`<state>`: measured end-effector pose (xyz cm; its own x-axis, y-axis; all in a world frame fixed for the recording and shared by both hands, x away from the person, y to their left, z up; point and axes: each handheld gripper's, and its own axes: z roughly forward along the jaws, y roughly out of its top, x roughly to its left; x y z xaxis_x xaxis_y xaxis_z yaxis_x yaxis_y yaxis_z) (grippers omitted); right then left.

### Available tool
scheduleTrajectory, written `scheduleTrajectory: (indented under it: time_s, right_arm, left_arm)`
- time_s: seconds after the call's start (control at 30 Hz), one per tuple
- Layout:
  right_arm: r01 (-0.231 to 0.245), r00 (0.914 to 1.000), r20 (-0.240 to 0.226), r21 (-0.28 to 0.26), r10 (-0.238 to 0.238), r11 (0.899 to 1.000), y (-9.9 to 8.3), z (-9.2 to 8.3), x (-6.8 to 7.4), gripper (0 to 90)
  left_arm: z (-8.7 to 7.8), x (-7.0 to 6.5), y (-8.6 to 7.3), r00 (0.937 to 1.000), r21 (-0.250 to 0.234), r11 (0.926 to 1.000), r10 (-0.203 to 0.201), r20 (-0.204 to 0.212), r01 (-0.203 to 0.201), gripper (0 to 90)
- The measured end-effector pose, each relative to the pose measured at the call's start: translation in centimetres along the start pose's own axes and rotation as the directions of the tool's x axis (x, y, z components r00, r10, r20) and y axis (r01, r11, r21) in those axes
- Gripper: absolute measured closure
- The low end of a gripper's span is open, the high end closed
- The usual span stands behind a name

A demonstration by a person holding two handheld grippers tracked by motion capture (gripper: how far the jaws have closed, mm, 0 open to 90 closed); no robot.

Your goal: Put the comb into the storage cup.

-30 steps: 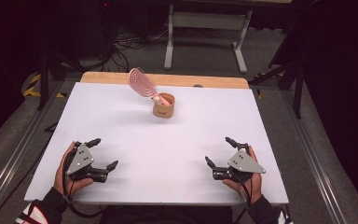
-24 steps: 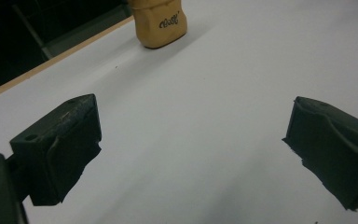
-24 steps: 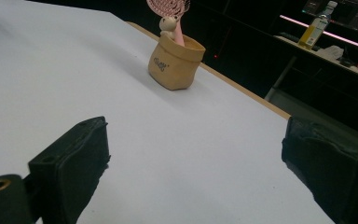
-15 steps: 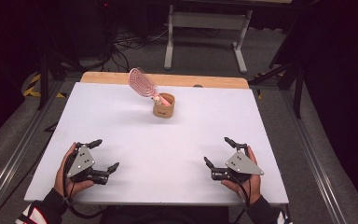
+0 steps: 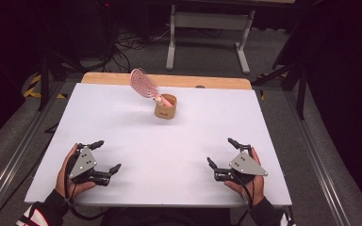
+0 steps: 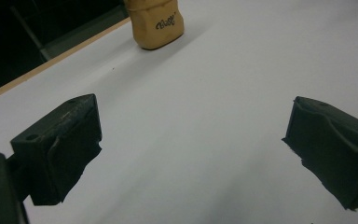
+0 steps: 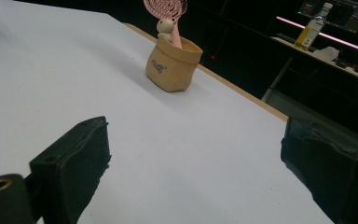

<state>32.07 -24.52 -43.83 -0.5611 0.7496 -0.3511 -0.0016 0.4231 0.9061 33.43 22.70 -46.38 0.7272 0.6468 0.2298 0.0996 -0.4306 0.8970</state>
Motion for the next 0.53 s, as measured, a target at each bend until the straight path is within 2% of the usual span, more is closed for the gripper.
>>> scheduleTrajectory:
  time_s: [0.37,0.53]
  right_arm:
    - [-0.005,1.0,-0.001,-0.005,0.005,1.0,-0.01,-0.09,-0.08,8.4]
    - [-0.011,0.9999,-0.004,-0.001,0.011,1.0,-0.11,0.0,-0.11,8.3]
  left_arm:
    - [0.12,-0.02,0.03,1.0,0.008,1.0,-0.001,0.003,0.001,4.7]
    - [0.27,0.2,0.05,0.9999,0.005,0.9999,-0.017,0.002,0.017,4.7]
